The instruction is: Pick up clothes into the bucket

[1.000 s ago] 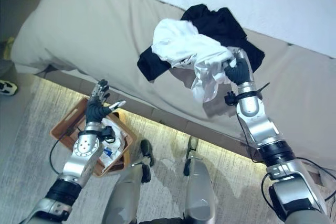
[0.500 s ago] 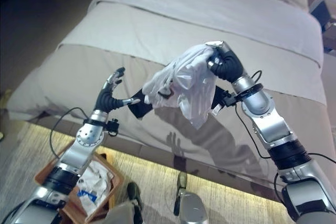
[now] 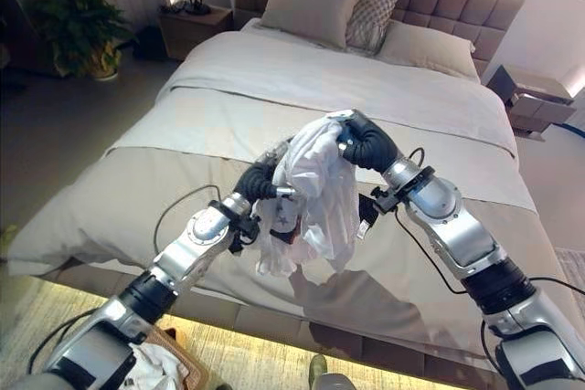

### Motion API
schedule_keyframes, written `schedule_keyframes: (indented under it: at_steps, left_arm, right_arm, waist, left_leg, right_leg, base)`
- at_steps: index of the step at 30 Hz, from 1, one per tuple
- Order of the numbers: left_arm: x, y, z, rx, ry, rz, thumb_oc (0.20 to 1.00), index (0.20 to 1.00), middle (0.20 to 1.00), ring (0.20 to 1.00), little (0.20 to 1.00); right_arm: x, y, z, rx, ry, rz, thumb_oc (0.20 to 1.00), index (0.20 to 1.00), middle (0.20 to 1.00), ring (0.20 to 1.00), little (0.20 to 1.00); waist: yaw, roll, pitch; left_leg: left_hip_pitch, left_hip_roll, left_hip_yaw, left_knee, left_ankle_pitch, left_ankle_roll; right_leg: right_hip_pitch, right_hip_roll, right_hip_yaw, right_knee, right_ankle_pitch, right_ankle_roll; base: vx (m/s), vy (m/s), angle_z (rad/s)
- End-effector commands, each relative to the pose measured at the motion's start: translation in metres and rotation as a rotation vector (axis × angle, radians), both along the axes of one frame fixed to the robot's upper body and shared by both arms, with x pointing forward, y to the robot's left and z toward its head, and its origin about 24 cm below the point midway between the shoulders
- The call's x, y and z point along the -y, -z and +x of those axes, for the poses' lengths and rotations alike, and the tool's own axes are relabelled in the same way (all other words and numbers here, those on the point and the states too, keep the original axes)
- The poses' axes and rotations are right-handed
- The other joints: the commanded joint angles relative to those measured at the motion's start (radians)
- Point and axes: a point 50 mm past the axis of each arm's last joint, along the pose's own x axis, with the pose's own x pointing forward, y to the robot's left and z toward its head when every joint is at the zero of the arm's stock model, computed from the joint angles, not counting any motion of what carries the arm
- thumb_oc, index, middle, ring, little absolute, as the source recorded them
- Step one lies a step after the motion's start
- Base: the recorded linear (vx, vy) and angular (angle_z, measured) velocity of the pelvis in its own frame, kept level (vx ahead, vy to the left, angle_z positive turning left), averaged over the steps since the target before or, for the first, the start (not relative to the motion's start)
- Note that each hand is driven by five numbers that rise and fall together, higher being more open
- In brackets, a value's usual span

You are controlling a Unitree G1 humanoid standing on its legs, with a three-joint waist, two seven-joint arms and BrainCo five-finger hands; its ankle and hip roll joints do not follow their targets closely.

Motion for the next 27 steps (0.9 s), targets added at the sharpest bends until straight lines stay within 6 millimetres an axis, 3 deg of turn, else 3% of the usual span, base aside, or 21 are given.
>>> schedule_keyframes:
  at_steps: [1,7,9,10,11,12,18,26,27]
  left_arm:
    - [0.022,-0.010,0.009,-0.020,0.076,-0.054,1.000,1.000,1.000,1.000,1.000]
    - [0.056,0.021,-0.004,-0.181,0.240,0.012,1.000,1.000,1.000,1.000,1.000]
    - [0.057,0.025,-0.005,-0.195,0.242,0.030,1.000,1.000,1.000,1.000,1.000]
    - [0.058,0.028,-0.005,-0.205,0.246,0.041,0.818,0.818,0.818,0.818,0.818]
    - [0.057,0.032,-0.006,-0.215,0.242,0.053,0.373,0.373,0.373,0.373,0.373]
    - [0.054,0.040,-0.006,-0.235,0.220,0.076,0.200,0.200,0.200,0.200,0.200]
    - [0.039,0.053,0.000,-0.219,0.103,0.121,0.200,0.200,0.200,0.200,0.200]
    - [0.013,0.042,0.003,-0.128,-0.076,0.047,0.200,0.200,0.200,0.200,0.200]
    - [0.013,0.043,0.003,-0.128,-0.076,0.048,0.200,0.200,0.200,0.200,0.200]
  right_arm:
    - [-0.012,-0.041,-0.009,0.138,-0.099,0.106,0.200,0.200,0.200,0.200,0.200]
    - [-0.021,-0.046,-0.011,0.147,-0.153,0.123,0.200,0.200,0.200,0.200,0.200]
    - [-0.021,-0.046,-0.011,0.150,-0.152,0.122,0.200,0.200,0.200,0.200,0.200]
    - [-0.021,-0.048,-0.011,0.153,-0.152,0.123,0.200,0.200,0.200,0.200,0.200]
    - [-0.021,-0.049,-0.011,0.158,-0.149,0.123,0.200,0.200,0.200,0.200,0.200]
    - [-0.020,-0.050,-0.010,0.159,-0.143,0.127,0.200,0.200,0.200,0.200,0.200]
    - [-0.013,-0.055,-0.014,0.178,-0.134,0.156,0.200,0.200,0.200,0.200,0.200]
    - [0.004,-0.053,-0.016,0.168,-0.080,0.224,0.213,0.213,0.213,0.213,0.213]
    - [0.004,-0.053,-0.016,0.167,-0.080,0.225,0.470,0.470,0.470,0.470,0.470]
  waist:
    - [0.014,0.003,-0.033]
    - [-0.012,0.009,-0.047]
    - [-0.013,0.010,-0.047]
    - [-0.014,0.011,-0.047]
    - [-0.015,0.011,-0.047]
    - [-0.015,0.010,-0.046]
    - [-0.006,0.005,-0.046]
    - [0.024,-0.007,-0.038]
    - [0.023,-0.008,-0.038]
  left_leg:
    - [-0.013,0.032,-0.085,0.036,-0.047,-0.013]
    - [-0.005,0.031,-0.079,0.032,-0.050,-0.011]
    - [-0.005,0.030,-0.079,0.034,-0.050,-0.011]
    - [-0.007,0.030,-0.080,0.036,-0.051,-0.010]
    - [-0.007,0.029,-0.080,0.039,-0.053,-0.010]
    - [-0.009,0.030,-0.082,0.045,-0.054,-0.009]
    - [-0.014,0.033,-0.090,0.053,-0.055,-0.010]
    - [-0.028,0.035,-0.109,0.065,-0.055,-0.011]
    - [-0.029,0.035,-0.109,0.065,-0.055,-0.011]
  right_leg:
    - [0.002,-0.057,-0.051,0.056,-0.016,0.097]
    - [0.000,-0.057,-0.042,0.059,-0.014,0.099]
    - [0.000,-0.057,-0.041,0.061,-0.015,0.098]
    - [-0.001,-0.057,-0.040,0.063,-0.015,0.098]
    - [-0.002,-0.057,-0.039,0.064,-0.015,0.098]
    - [-0.002,-0.057,-0.039,0.066,-0.016,0.097]
    - [0.004,-0.057,-0.047,0.071,-0.021,0.094]
    - [0.008,-0.057,-0.062,0.074,-0.029,0.089]
    - [0.008,-0.057,-0.063,0.074,-0.029,0.089]
  base:
    - [0.03,0.017,-0.02]
    - [0.00,0.000,0.00]
    - [0.00,0.000,0.00]
    - [0.01,-0.001,-0.03]
    - [0.01,-0.002,-0.05]
    - [0.00,0.000,0.00]
    - [0.00,0.000,0.00]
    - [0.00,-0.005,0.01]
    - [0.00,0.000,0.00]
